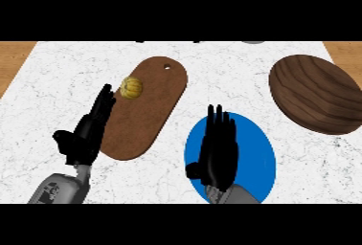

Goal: Pick the sweet potato from the plate and place it in the bowl

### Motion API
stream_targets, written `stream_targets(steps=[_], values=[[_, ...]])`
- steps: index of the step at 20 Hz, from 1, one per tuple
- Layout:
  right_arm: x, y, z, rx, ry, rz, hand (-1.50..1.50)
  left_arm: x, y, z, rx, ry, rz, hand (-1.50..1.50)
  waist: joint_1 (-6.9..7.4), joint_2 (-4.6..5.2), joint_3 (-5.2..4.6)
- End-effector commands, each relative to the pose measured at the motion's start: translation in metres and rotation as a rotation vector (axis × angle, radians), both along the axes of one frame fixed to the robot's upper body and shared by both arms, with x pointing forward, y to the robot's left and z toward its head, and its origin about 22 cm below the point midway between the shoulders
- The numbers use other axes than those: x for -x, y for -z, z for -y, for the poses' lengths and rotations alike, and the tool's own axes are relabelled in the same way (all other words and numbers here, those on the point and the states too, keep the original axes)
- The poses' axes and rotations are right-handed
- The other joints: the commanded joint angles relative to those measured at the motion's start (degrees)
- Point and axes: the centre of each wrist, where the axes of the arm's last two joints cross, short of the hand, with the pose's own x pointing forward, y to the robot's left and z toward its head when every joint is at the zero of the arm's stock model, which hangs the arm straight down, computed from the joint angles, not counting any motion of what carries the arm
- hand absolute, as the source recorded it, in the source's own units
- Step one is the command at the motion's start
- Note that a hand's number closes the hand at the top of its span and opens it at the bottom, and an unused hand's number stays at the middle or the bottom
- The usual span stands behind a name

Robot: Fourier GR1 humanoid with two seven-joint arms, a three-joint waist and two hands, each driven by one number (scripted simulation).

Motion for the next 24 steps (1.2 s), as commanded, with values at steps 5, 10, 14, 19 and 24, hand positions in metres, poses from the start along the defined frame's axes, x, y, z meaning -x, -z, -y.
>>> stream_targets(steps=[5,10,14,19,24], values=[[-0.003,0.031,0.003,-0.086,0.154,-0.024,-1.5,-0.005,-0.015,0.015,0.006,-0.001,0.0,0.0,0.12,0.04,0.02],[-0.014,0.046,0.027,-0.082,0.162,-0.001,-1.5,0.009,0.009,0.019,-0.006,-0.009,0.0,0.0,-0.06,0.05,0.01],[-0.015,0.041,0.03,0.051,0.24,-0.051,-1.5,-0.007,-0.001,-0.008,-0.001,-0.019,-0.012,0.0,-0.54,-0.03,-0.04],[-0.014,0.054,0.036,0.107,0.242,-0.101,-1.5,0.003,-0.007,0.0,-0.009,-0.006,0.008,0.0,-0.23,-0.05,-0.01],[-0.005,0.07,0.034,0.039,0.21,-0.133,-1.5,0.0,-0.007,0.006,-0.002,-0.013,-0.011,0.0,-0.13,-0.02,0.0]])
